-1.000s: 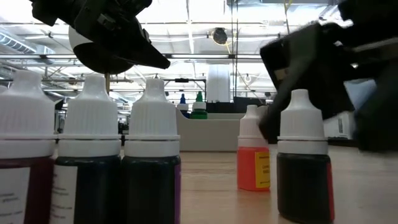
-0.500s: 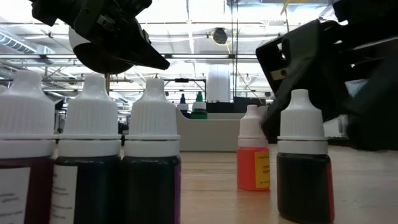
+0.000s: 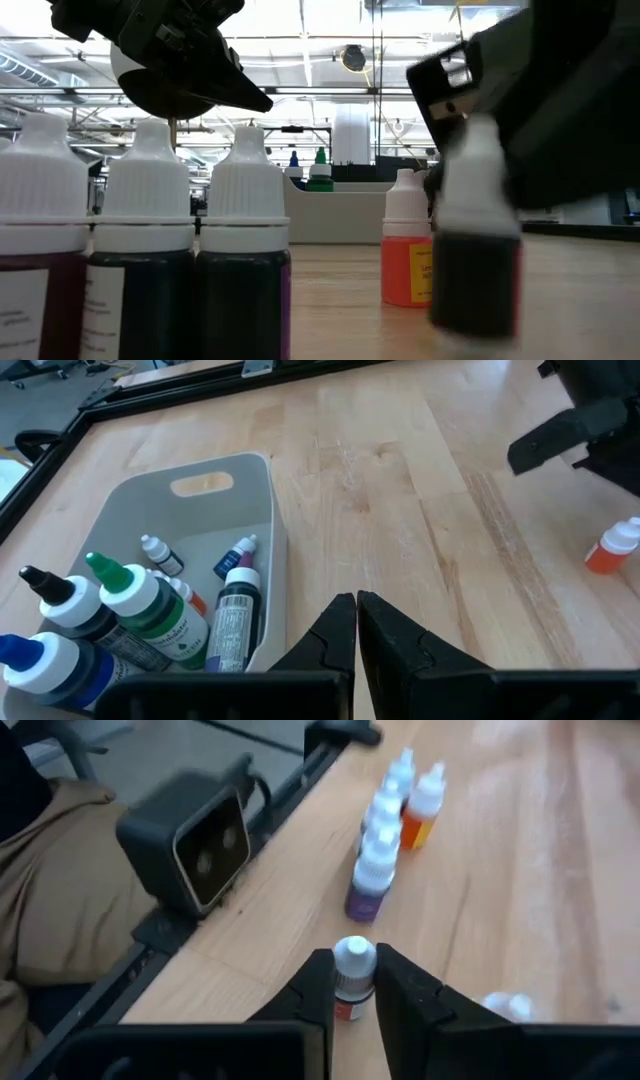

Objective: Pick & Place food coloring
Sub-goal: Put the small red food coloring bottle into the gray bin

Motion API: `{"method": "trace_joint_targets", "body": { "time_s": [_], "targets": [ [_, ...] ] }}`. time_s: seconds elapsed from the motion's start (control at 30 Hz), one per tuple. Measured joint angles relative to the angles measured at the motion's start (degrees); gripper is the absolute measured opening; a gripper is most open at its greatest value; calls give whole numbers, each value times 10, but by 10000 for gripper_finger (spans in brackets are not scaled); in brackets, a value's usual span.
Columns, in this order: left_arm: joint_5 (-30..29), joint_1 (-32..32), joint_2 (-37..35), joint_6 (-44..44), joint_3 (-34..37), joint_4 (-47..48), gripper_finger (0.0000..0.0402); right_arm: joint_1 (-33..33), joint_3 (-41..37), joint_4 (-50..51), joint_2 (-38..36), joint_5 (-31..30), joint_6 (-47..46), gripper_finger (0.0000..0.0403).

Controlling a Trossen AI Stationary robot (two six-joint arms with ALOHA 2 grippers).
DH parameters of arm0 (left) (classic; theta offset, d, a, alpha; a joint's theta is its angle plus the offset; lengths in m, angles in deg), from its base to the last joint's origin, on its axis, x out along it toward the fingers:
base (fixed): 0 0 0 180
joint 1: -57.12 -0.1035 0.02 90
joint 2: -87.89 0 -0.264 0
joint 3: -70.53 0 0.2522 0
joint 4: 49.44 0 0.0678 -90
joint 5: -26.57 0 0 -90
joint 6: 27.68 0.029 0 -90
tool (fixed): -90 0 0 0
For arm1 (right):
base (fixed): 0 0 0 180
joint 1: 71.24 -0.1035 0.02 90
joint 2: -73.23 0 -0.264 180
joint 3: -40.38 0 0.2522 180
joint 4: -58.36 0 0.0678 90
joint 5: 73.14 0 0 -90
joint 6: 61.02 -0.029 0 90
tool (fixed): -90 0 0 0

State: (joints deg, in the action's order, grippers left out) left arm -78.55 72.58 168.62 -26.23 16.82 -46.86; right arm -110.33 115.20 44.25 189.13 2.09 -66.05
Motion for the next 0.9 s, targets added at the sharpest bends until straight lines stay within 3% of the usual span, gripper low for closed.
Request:
{"method": "trace_joint_targets", "body": {
  "time_s": [0.17, 0.3, 0.57, 0.63, 0.77, 0.9],
  "targets": [
    [0, 0, 0, 2, 0, 0, 24, 4, 0, 7, -41, 0, 37, 47],
    [0, 0, 0, 3, 0, 7, 24, 12, 0, 77, -105, -9, 66, 42],
    [0, 0, 0, 10, 0, 11, 24, 49, 0, 295, -297, -219, 96, 44],
    [0, 0, 0, 19, 0, 11, 24, 78, -16, 317, -338, -244, 105, 44],
    [0, 0, 0, 32, 0, 11, 24, 173, -75, 309, -399, -195, 120, 44],
    [0, 0, 0, 32, 0, 12, 24, 289, -141, 244, -422, -84, 140, 44]
  ]
}}
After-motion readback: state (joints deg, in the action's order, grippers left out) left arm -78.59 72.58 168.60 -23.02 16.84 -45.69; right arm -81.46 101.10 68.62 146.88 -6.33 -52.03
